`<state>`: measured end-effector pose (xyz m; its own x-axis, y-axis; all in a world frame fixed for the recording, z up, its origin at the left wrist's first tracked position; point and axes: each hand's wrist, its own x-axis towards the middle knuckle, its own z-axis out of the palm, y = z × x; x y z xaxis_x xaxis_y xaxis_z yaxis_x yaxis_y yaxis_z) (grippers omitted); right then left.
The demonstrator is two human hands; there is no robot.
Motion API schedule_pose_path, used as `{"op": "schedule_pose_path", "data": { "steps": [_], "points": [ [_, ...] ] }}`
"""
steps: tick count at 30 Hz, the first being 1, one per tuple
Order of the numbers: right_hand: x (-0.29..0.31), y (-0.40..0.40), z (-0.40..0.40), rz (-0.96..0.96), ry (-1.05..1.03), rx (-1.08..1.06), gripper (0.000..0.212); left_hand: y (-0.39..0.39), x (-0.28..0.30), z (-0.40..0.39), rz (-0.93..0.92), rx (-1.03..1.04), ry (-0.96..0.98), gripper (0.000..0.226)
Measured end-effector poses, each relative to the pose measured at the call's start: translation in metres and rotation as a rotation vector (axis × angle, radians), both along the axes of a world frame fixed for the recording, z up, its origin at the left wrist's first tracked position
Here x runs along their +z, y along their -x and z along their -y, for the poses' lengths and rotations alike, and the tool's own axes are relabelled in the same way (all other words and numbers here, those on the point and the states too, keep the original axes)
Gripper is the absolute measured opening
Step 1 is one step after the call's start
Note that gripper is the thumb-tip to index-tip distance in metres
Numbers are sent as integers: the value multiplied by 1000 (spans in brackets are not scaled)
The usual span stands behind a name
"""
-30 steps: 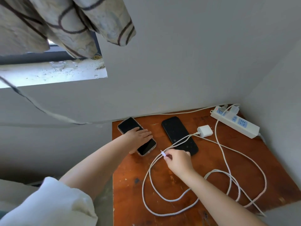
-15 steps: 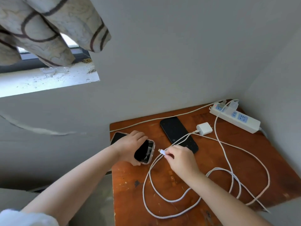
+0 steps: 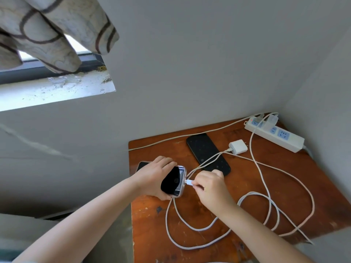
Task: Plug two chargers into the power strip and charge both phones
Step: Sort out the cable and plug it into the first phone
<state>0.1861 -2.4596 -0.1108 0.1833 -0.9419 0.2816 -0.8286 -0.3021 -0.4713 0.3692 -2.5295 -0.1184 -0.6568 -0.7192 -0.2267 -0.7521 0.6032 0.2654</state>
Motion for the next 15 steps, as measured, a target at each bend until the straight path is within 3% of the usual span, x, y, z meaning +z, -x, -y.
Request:
{"op": "schedule_pose_path", "data": {
  "steps": [8,15],
  "points": [
    [-4,-2,-2,41,-7,-53,28,6,4,2,-16,-10,-8,90],
    [1,3,-2,-58,104,70,25,6,7,1,17,-37,5,90]
  ]
}}
